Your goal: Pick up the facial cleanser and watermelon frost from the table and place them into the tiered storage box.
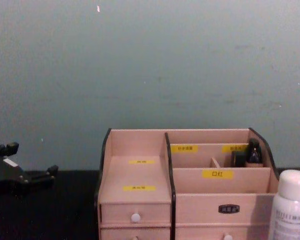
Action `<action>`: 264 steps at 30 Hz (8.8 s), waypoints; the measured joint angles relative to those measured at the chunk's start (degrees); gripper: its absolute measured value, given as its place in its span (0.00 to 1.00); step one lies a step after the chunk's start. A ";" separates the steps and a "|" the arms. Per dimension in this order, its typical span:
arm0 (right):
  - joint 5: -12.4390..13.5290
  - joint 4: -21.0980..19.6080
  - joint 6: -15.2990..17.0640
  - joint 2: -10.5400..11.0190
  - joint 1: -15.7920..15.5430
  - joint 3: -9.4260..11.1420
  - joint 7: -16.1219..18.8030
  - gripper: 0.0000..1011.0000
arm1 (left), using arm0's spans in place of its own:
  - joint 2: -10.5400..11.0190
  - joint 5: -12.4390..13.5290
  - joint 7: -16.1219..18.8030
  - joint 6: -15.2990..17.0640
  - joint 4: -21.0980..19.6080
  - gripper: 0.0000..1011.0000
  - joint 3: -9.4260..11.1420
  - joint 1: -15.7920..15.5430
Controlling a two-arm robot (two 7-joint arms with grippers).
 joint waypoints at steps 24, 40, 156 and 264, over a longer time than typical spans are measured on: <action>0.00 0.00 0.00 0.00 0.00 0.00 0.00 0.99 | 0.00 0.00 0.00 0.00 0.00 0.99 0.00 0.00; 0.00 0.00 0.00 0.00 0.00 0.00 0.00 0.99 | 0.00 0.00 0.00 0.00 0.00 0.99 0.00 0.00; 10.07 -18.99 22.83 -4.70 -14.72 9.12 12.56 0.99 | 0.00 0.00 0.00 0.00 0.00 0.99 0.00 0.00; 8.09 1.32 23.19 -13.25 16.97 0.70 23.85 0.60 | 0.00 0.00 0.00 0.00 0.00 0.99 0.00 0.00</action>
